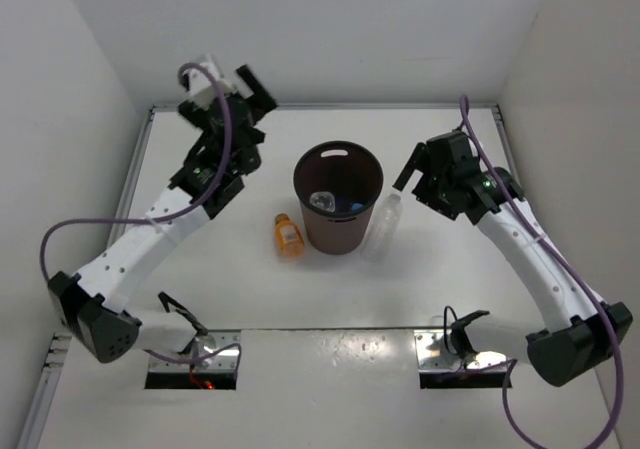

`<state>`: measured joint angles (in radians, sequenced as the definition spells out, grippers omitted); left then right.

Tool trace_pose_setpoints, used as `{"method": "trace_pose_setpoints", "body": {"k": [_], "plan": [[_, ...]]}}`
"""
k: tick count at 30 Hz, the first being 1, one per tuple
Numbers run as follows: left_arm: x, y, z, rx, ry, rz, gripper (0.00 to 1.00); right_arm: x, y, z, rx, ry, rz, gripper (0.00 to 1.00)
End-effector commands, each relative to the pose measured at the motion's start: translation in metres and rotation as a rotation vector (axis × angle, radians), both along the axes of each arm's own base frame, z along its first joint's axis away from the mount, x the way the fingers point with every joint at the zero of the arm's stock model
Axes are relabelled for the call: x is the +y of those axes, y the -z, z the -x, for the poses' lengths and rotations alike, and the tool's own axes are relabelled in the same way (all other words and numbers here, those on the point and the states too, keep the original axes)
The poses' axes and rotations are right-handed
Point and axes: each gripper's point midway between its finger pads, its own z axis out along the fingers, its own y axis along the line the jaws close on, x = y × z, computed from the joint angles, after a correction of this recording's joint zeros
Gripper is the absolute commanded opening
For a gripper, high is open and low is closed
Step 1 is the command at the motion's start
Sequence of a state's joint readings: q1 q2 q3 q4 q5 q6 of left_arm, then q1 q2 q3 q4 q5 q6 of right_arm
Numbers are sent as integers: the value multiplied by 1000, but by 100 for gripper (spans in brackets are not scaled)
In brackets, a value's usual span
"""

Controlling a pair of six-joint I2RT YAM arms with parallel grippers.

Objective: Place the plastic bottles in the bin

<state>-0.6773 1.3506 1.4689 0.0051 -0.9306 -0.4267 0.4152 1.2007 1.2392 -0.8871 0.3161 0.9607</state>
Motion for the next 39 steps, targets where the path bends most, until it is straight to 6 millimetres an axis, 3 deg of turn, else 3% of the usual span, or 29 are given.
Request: {"method": "trace_pose_setpoints", "body": {"k": [1, 2, 3, 4, 5, 6, 11, 14, 15, 21, 22, 23, 28, 32, 33, 35, 36, 39], "plan": [[64, 95, 12, 191, -195, 38, 100, 25, 24, -4, 87, -67, -170, 100], [80, 115, 12, 207, -217, 83, 100, 26, 32, -4, 127, -61, -188, 100], [84, 163, 19, 300, -193, 57, 100, 26, 43, -2, 170, -51, -204, 100], [92, 174, 26, 308, -197, 79, 100, 24, 57, -3, 213, -42, -229, 100], [103, 189, 29, 330, -218, 91, 100, 25, 59, -6, 205, -36, -253, 100], [103, 213, 34, 383, -192, 78, 100, 23, 71, -5, 237, -27, -259, 100], [105, 255, 38, 517, -174, 14, 100, 24, 104, -14, 277, -48, -327, 100], [110, 282, 47, 576, -212, 91, 100, 26, 141, -11, 369, -49, -331, 100], [111, 284, 44, 564, -213, 113, 100, 29, 155, -13, 397, -53, -341, 100], [104, 311, 36, 633, -177, 80, 100, 40, 185, -31, 482, -68, -337, 100], [99, 311, 34, 632, -154, 93, 100, 40, 193, -28, 515, -61, -331, 100], [97, 324, 35, 665, -151, 92, 100, 39, 210, -23, 568, -49, -322, 100], [83, 335, 33, 685, -119, 154, 100, 40, 234, -19, 639, -19, -347, 100], [82, 337, 30, 691, -113, 134, 100, 31, 248, -7, 687, 12, -321, 84], [83, 340, 30, 702, -112, 122, 100, 27, 251, -4, 706, 26, -320, 75], [83, 344, 30, 713, -115, 117, 100, 21, 252, -1, 720, 35, -306, 65], [83, 344, 30, 714, -115, 117, 100, 19, 251, -2, 720, 30, -288, 58], [79, 345, 26, 718, -107, 120, 100, -2, 231, -12, 676, 59, -200, 50]]}}
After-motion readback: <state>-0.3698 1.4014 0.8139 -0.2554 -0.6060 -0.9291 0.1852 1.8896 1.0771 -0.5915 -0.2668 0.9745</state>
